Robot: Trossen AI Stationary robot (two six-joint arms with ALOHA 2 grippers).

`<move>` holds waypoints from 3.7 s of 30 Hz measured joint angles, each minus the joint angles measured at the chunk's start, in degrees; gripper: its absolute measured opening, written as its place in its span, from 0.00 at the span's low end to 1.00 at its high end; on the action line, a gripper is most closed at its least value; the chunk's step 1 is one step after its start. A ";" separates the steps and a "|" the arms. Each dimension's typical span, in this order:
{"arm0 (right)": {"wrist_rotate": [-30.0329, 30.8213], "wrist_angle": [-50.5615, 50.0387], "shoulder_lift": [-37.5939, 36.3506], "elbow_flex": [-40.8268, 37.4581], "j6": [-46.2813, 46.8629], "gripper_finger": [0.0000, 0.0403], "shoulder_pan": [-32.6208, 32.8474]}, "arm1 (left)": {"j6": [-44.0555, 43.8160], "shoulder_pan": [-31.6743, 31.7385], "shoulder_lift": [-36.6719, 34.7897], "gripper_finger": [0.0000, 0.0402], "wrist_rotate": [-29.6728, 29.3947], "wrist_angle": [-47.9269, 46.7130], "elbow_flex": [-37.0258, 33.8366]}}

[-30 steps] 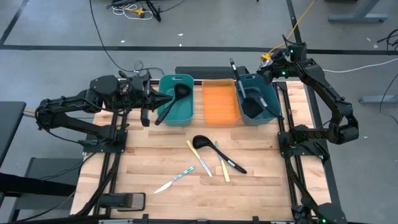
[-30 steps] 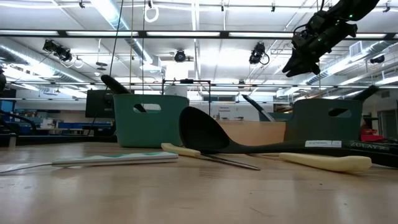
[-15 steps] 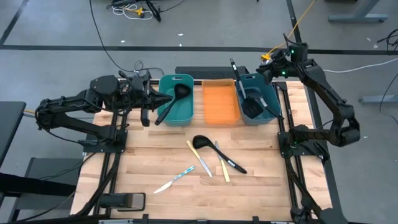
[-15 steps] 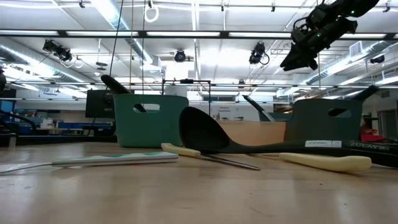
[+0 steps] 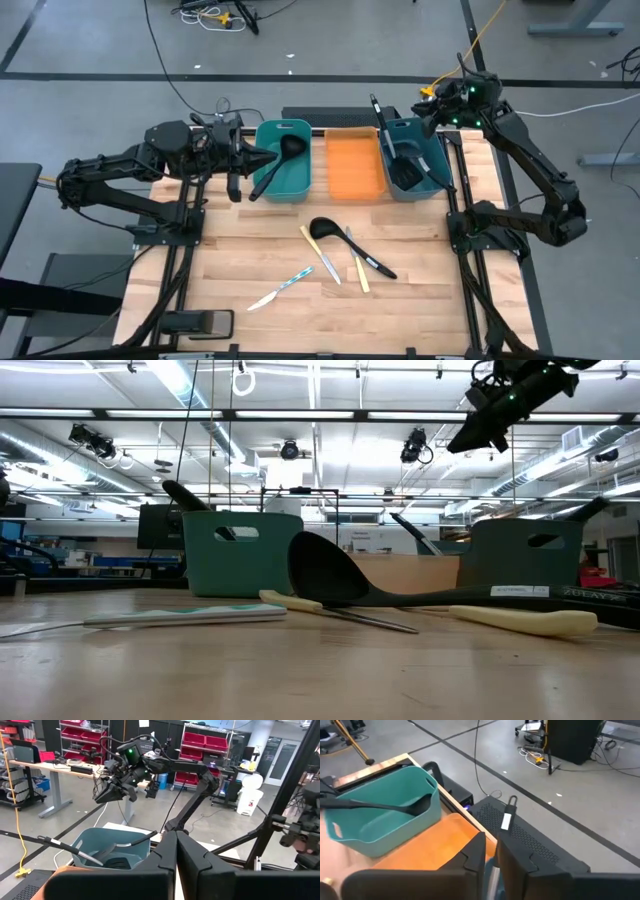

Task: Pick & Place Kitchen Items
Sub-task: Put the black serving spoon into the light green bin

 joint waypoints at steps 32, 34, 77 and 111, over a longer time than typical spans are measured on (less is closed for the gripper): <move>8.74 11.27 -3.22 0.00 5.60 0.00 24.49 | 1.09 -0.01 -0.02 0.02 -0.77 -0.02 0.01; 9.64 12.47 -3.22 0.00 6.11 0.00 26.48 | 1.13 0.00 -0.02 0.02 -1.07 -0.02 0.00; 40.94 16.85 -2.30 0.04 15.01 0.00 69.46 | 2.98 -0.56 -3.05 0.01 0.98 -5.97 0.07; 39.07 4.37 9.96 0.04 33.21 0.04 78.07 | 5.76 -3.04 -11.93 0.01 0.33 -13.93 0.00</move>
